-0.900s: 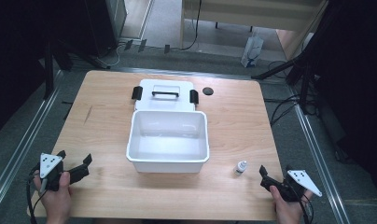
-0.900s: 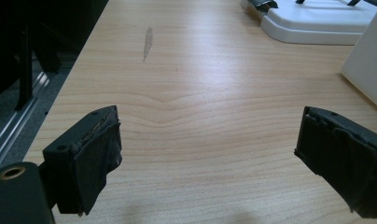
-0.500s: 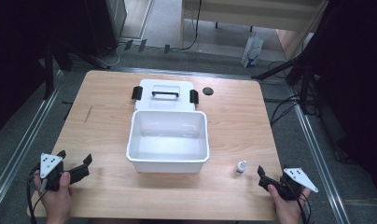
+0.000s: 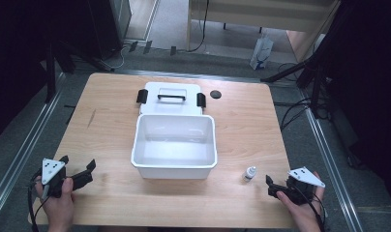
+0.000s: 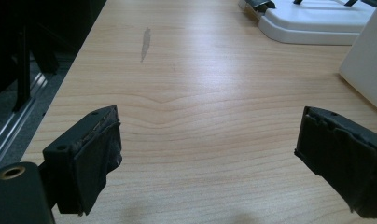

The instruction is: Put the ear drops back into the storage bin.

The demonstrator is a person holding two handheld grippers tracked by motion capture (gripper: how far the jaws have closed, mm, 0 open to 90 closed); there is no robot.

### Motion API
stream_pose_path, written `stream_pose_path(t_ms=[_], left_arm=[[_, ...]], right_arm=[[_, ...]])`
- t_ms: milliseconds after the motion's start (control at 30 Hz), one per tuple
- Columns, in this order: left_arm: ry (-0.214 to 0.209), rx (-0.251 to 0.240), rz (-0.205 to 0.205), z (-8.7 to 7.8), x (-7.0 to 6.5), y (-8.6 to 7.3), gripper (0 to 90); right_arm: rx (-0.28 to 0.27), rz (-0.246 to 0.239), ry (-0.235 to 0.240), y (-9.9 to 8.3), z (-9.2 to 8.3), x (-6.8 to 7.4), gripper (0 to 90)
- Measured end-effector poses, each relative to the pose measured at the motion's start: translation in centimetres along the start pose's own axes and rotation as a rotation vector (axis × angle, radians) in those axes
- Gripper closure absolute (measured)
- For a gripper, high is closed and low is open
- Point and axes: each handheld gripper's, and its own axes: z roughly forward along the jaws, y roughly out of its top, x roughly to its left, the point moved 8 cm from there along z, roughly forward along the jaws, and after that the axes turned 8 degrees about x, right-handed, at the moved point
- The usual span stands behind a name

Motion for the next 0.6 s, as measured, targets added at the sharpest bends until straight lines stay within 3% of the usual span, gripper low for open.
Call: stream_pose_path(t_ms=[33, 100, 267, 433, 533, 600], left_arm=[[-0.001, 0.000, 0.000, 0.0, 0.0, 0.0, 7.4], [-0.002, -0.002, -0.001, 0.0, 0.0, 0.0, 7.4], [-0.004, -0.002, -0.005, 0.0, 0.0, 0.0, 7.4], [-0.005, -0.001, -0.004, 0.1, 0.0, 0.0, 7.4], [-0.009, 0.002, -0.006, 0.1, 0.0, 0.0, 7.4], [-0.009, 0.003, -0.006, 0.1, 0.0, 0.0, 7.4]], right_arm=[[0.048, -0.050, 0.015, 0.3, -0.1, 0.5, 3.8], [0.068, -0.068, 0.020, 0.4, -0.2, 0.6, 3.7], [0.176, -0.224, 0.073, 1.5, -0.6, 2.1, 3.8], [0.243, -0.353, 0.079, 2.5, -0.8, 3.3, 4.6], [0.267, -0.387, 0.086, 2.8, -0.9, 3.6, 4.8], [0.303, -0.441, 0.097, 3.2, -1.2, 3.7, 5.8]])
